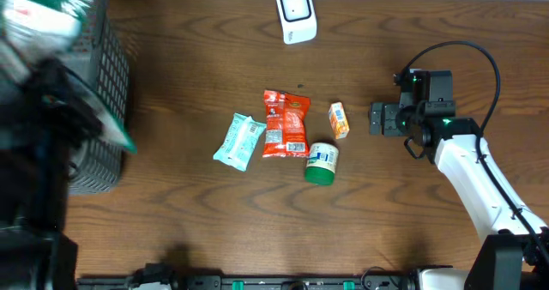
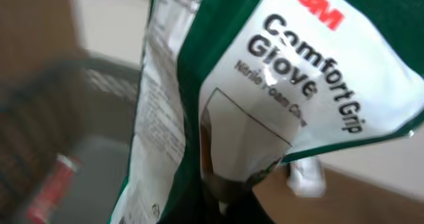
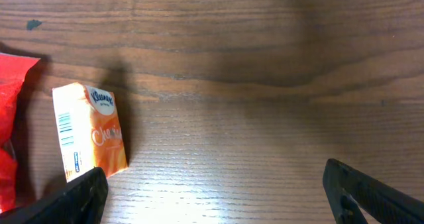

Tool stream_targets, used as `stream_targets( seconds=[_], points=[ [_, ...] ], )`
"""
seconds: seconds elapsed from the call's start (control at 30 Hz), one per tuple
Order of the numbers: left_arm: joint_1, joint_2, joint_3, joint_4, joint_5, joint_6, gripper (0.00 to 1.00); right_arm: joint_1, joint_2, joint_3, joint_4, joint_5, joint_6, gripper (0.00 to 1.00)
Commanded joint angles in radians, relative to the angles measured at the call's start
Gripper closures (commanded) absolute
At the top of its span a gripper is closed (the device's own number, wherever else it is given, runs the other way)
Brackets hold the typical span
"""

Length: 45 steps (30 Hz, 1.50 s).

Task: Scan the item barcode
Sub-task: 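Grasp the green 3M glove pack with the left gripper and lift it, then lay the glove pack on the table left of the wipes, open left gripper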

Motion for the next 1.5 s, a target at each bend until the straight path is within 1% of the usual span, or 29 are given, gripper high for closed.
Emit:
stream_targets(
  seconds=[0.0,0.13,0.3,0.4,0.5,0.57,0.7,0.83,0.97,1.13,1.2,1.47],
  points=[
    [-0.150,0.064,-0.010,-0.119,0.002,-0.114,0.92,-0.004,-0.006,0.008,-0.001,0.003,0.005,0.01],
    [-0.277,0.150,-0.046,-0.210,0.000,-0.123,0.93,-0.004,-0.006,0.008,-0.001,0.003,0.005,0.01],
    [-0.373,0.302,-0.132,-0.224,-0.066,-0.123,0.93,-0.004,-0.006,0.008,-0.001,0.003,0.005,0.01],
    [-0.384,0.417,-0.164,-0.224,-0.107,-0.123,0.93,-0.004,-0.006,0.008,-0.001,0.003,0.005,0.01],
    [-0.378,0.544,-0.169,-0.222,-0.200,-0.123,0.93,-0.004,-0.006,0.008,-0.001,0.003,0.005,0.01],
    [-0.364,0.661,-0.169,-0.207,-0.253,-0.124,0.93,-0.004,-0.006,0.008,-0.001,0.003,0.005,0.01],
    [-0.353,0.814,-0.169,-0.192,-0.251,-0.124,0.93,-0.004,-0.006,0.008,-0.001,0.003,0.005,0.01],
    [-0.353,0.932,-0.169,-0.180,-0.250,-0.124,0.93,-0.004,-0.006,0.008,-0.001,0.003,0.005,0.01],
    [-0.353,1.013,-0.169,-0.154,-0.246,-0.129,0.93,-0.004,-0.006,0.008,-0.001,0.003,0.005,0.01],
    [-0.354,1.073,-0.171,-0.135,-0.197,-0.195,0.93,-0.003,-0.006,0.008,-0.001,0.003,0.005,0.01],
    [-0.355,1.081,-0.171,-0.123,-0.159,-0.211,0.93,-0.003,-0.006,0.008,-0.001,0.003,0.005,0.01],
    [-0.365,1.082,-0.222,-0.030,-0.156,-0.236,0.92,-0.003,-0.006,0.008,-0.001,0.003,0.005,0.01]
  ],
)
